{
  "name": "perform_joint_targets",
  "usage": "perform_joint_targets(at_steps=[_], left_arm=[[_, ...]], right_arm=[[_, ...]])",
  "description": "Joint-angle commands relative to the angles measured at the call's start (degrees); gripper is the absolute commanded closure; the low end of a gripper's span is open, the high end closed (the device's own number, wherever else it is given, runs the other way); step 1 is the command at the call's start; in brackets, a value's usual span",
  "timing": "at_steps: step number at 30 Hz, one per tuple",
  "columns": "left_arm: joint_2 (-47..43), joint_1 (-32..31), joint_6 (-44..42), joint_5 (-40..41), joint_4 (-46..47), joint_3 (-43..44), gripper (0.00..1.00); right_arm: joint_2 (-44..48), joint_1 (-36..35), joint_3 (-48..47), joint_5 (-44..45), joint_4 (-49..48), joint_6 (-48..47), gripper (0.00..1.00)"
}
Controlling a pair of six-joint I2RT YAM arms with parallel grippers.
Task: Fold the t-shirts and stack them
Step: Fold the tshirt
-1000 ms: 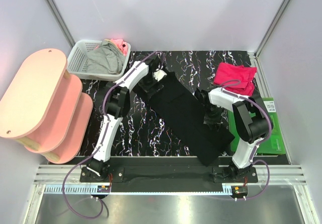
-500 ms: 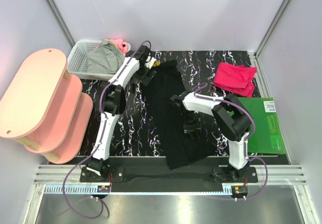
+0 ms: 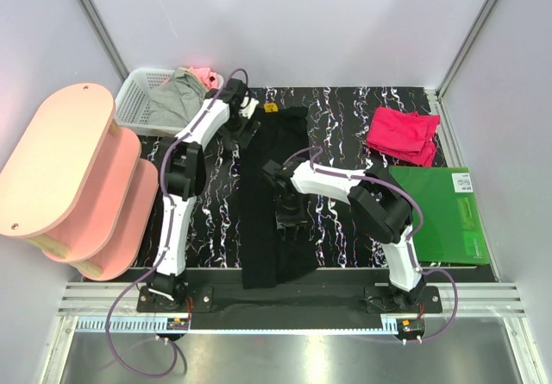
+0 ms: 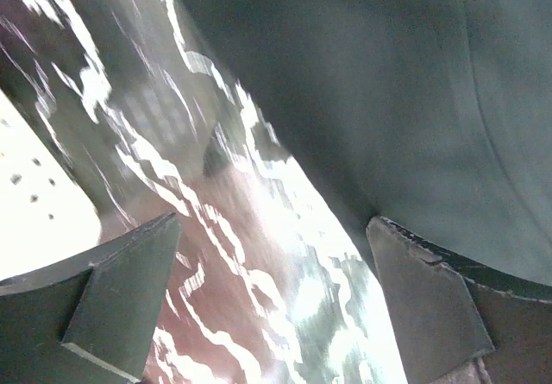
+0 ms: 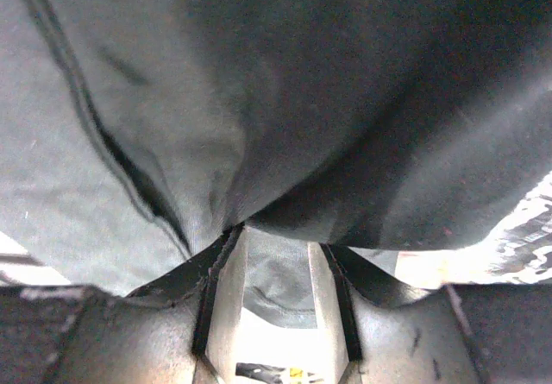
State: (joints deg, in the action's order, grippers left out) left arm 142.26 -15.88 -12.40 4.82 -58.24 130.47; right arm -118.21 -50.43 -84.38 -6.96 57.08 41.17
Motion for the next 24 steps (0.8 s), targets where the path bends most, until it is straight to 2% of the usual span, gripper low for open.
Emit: perform_joint_targets(at_steps=[1,4,8,13,16,18,19,22,24], left_arm=[[-13.2,0.6,0.1,-4.4,-0.3,-6.2,0.01],[-19.5,0.7,-0.3,-4.5,-0.3,-9.5,0.01],[-26.8,0.0,0.2,-9.8,-1.2,-14.1,0.01],[-26.3,-5.9,1.0,-9.8,-1.0,-17.7,0.01],[-19.3,-7.3,3.3,-9.1,-1.8,-13.2,0.01],[-11.6,-7.7,4.2,-9.0,-5.5,-4.6,0.01],[-6.2,-7.8,4.5,-8.2,-7.0,2.3,0.01],[1.5,-8.6,4.2,-6.5,-11.1,12.0,0.01],[3.1,-9.5,3.8,-5.0,-10.7,13.0,0.01]], right_arm=[[2.7,-0.5,-2.3,-5.5,-2.9,-2.1,0.57],[7.3,-0.2,-2.5,-2.0,1.5,-2.8,0.57],[11.4,0.2,-2.1,3.9,7.6,-3.8,0.56],[14.8,0.2,-2.0,10.1,12.5,-4.5,0.55],[16.4,0.2,0.3,10.6,11.9,-4.3,0.55],[17.1,0.2,4.2,9.2,10.2,-3.6,0.57],[17.5,0.2,5.7,8.4,7.5,-3.5,0.57],[17.1,-0.2,10.3,5.5,3.6,-2.5,0.59],[16.6,-1.2,11.7,3.9,1.4,-2.1,0.60]])
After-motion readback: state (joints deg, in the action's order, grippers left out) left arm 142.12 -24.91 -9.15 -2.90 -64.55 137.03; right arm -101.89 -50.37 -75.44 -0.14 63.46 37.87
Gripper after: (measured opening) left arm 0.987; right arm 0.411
